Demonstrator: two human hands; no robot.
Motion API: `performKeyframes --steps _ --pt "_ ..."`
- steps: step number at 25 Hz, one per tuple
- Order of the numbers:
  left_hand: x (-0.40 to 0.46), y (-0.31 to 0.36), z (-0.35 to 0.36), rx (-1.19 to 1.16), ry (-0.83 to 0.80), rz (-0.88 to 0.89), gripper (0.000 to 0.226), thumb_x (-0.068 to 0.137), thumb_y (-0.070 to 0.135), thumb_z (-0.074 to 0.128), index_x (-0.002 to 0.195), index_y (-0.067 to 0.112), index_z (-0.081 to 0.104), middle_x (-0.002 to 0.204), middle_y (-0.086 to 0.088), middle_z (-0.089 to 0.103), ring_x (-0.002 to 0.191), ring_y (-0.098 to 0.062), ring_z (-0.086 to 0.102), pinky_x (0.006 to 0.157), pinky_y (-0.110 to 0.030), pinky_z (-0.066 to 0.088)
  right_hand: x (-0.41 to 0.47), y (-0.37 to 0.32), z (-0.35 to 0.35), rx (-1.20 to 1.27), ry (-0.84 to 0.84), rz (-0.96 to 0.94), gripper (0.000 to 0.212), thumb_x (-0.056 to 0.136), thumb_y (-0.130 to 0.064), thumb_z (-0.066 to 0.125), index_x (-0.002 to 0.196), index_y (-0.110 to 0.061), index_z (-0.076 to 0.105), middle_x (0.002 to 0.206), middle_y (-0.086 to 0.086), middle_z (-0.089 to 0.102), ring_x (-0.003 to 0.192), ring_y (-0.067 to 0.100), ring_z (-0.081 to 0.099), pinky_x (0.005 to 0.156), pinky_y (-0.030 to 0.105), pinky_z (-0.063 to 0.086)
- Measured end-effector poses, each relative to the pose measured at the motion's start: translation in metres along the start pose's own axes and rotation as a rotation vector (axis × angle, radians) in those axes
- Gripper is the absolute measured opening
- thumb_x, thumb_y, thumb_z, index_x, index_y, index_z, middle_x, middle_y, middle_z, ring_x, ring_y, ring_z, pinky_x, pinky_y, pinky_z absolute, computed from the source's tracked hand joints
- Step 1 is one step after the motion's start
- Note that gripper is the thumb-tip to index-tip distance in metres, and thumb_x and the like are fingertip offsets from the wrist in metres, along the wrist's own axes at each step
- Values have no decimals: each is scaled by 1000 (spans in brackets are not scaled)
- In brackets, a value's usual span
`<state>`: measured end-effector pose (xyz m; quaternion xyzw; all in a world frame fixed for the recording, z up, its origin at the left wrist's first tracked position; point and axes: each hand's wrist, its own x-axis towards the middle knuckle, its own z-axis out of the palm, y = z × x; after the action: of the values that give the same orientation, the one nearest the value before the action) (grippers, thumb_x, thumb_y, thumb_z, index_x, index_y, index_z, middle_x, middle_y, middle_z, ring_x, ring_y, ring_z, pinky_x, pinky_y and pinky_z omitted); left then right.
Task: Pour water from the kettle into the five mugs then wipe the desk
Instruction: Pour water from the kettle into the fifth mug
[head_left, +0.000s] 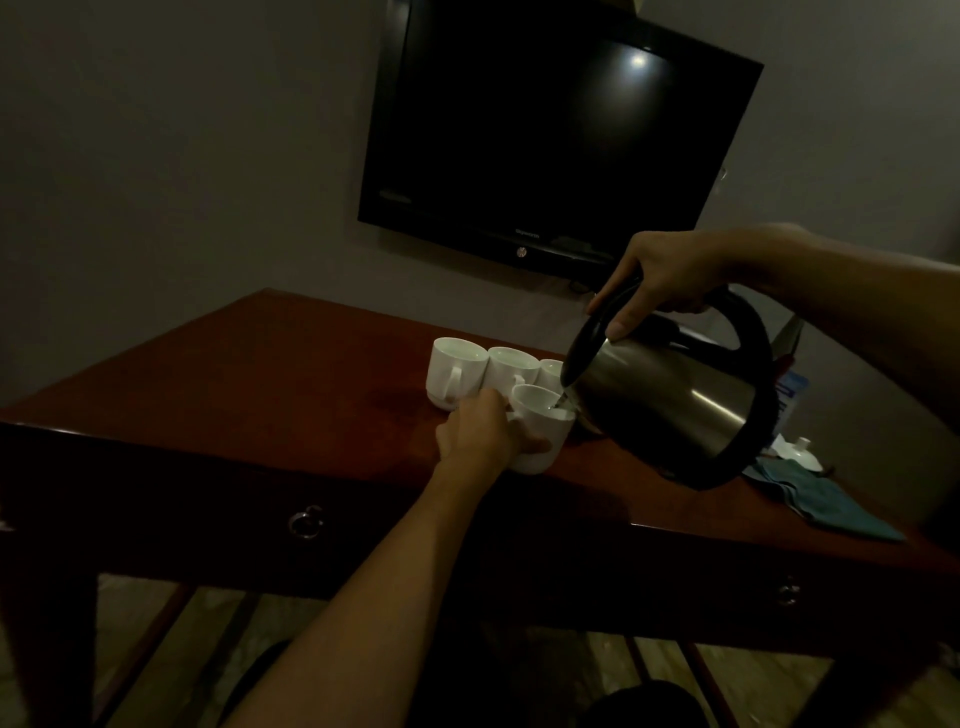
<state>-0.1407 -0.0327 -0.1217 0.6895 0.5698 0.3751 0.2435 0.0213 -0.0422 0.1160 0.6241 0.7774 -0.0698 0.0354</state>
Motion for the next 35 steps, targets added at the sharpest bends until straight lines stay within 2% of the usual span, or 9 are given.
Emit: performKeyframes --steps 4,9,12,14,20,23,27,32,35 --pt "1 6 1 47 -12 23 56 71 45 82 113 16 58 111 -1 65 101 -17 61 72 -31 43 1 2 1 -4 -3 -8 53 69 -37 83 120 -26 70 47 -7 55 37 6 42 39 22 36" --pt "3 3 -3 88 -25 25 58 69 47 82 113 18 56 107 1 64 99 -17 61 75 -32 45 4 0 1 -13 6 -32 59 63 -42 84 119 -27 71 49 -6 58 38 7 43 40 23 38" --pt "3 -2 -5 78 -31 20 59 68 49 82 113 21 55 104 4 60 100 -16 59 82 -36 48 4 -11 -1 -68 -5 -59 52 73 -35 81 122 -24 69 50 -11 62 36 3 45 39 21 39" --pt "3 -3 -6 74 -29 20 59 68 50 82 113 21 56 106 4 60 100 -15 58 80 -35 46 5 -16 -2 -87 -1 -65 49 76 -32 80 122 -23 69 50 -12 63 36 2 45 39 19 38" --pt "2 -2 -5 65 -31 12 60 67 50 83 112 20 58 108 2 64 100 -17 60 85 -41 51 6 -12 -2 -65 -16 -55 58 65 -42 80 120 -27 70 54 -9 64 39 5 45 43 25 39" --pt "1 -1 -7 67 -30 6 59 68 48 83 113 20 57 107 2 63 98 -16 60 83 -37 49 5 -8 -1 -42 -11 -66 61 62 -46 80 119 -28 70 64 -3 67 46 9 49 47 27 43" --pt "0 2 -8 77 -36 -5 59 68 47 83 113 19 58 106 2 64 95 -15 58 75 -32 43 1 -3 -1 -13 3 -57 59 63 -44 81 119 -29 70 55 -8 63 40 5 47 42 24 40" --pt "-1 2 -9 72 -37 -13 62 67 48 84 115 19 57 110 1 63 103 -19 59 80 -36 45 5 -8 -2 -43 -18 -78 61 61 -48 82 118 -29 72 57 -8 65 46 11 46 47 29 40" --pt "-2 2 -9 79 -27 -9 64 66 49 84 115 19 56 110 2 63 103 -19 60 82 -37 48 4 -11 -2 -58 -2 -78 55 67 -42 82 119 -27 71 52 -9 62 42 8 45 45 27 39"
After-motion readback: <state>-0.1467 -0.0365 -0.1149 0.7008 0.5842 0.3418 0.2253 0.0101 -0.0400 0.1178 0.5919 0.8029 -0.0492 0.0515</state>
